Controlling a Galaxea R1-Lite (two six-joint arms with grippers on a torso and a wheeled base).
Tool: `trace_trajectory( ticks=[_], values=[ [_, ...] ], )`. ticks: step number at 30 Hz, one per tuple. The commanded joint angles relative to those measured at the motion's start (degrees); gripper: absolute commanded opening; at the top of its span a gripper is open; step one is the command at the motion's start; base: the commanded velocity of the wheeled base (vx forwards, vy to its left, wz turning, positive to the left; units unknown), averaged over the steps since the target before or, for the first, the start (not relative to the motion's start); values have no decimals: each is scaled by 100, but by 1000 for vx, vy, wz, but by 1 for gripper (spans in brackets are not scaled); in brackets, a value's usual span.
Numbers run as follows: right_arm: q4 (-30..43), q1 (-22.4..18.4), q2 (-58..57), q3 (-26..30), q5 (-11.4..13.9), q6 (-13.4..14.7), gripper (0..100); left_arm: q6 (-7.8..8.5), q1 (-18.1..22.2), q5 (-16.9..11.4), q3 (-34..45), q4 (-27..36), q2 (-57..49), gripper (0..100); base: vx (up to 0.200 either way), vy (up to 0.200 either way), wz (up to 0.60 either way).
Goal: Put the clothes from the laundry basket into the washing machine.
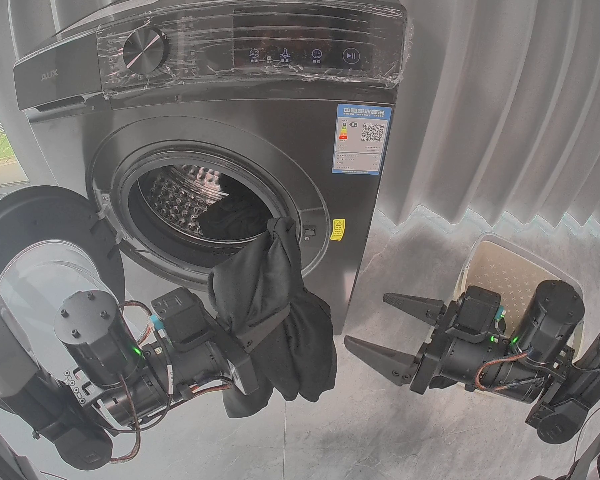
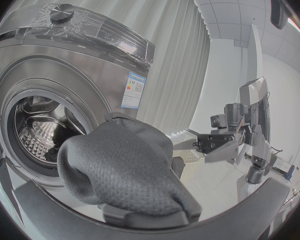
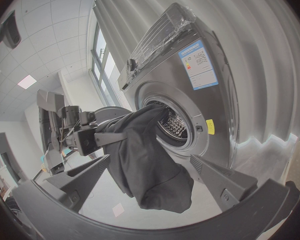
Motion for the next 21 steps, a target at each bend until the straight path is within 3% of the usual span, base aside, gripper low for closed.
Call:
trace_trajectory(
  ticks=[1, 10, 21],
  values=[
    [-8, 282, 174, -50, 49, -93, 100, -14, -16, 9, -37, -4, 8, 0, 0, 0, 0],
    [-8, 792, 534, -419, 5, -137, 100, -23, -42, 18, -63, -4, 8, 0, 0, 0, 0],
    [-8, 924, 1430, -1035, -39, -163, 100, -32, -42, 18, -72, -4, 17, 0, 0, 0, 0]
  ],
)
